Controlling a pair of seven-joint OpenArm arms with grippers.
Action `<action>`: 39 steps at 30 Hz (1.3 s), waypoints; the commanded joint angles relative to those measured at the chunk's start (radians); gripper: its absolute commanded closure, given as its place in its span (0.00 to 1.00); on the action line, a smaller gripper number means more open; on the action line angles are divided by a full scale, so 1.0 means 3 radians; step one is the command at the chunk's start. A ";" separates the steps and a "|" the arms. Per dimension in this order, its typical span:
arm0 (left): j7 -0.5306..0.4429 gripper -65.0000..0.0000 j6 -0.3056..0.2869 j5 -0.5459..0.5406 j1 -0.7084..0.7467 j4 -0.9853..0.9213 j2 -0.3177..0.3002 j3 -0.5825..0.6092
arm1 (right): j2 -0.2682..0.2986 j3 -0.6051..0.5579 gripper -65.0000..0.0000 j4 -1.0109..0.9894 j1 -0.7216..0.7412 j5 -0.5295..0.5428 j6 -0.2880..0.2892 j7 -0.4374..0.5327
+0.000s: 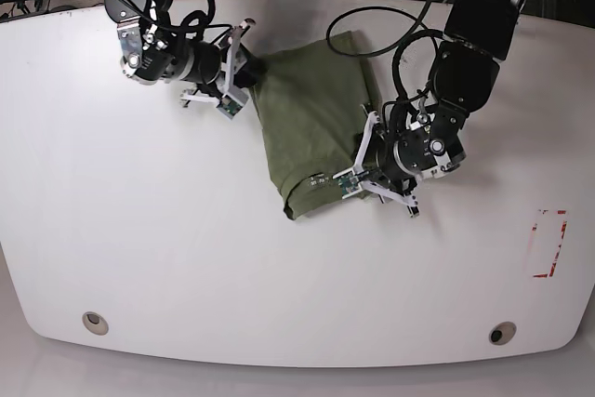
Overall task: Fold the T-shirt properly
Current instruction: 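Grasp the folded shirt bundle with the left gripper and lift it, then carry the bundle with the left gripper to the table corner and release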
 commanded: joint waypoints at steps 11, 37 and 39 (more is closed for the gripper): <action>0.0474 0.65 0.0013 -0.0007 -0.0073 0.0963 0.0241 -0.0432 | -0.0209 -0.1040 0.79 0.0067 0.0480 0.0069 -0.0477 0.0070; -0.0662 0.34 0.1826 0.0003 0.1190 0.0580 0.0798 -0.0309 | 0.0159 0.0694 0.79 0.0174 0.0142 0.0791 -0.0063 0.0070; -0.0861 0.34 0.1872 0.0003 0.1190 0.0334 0.0717 -0.0304 | 0.0170 0.0729 0.79 0.0174 0.0137 0.0821 -0.0063 0.0070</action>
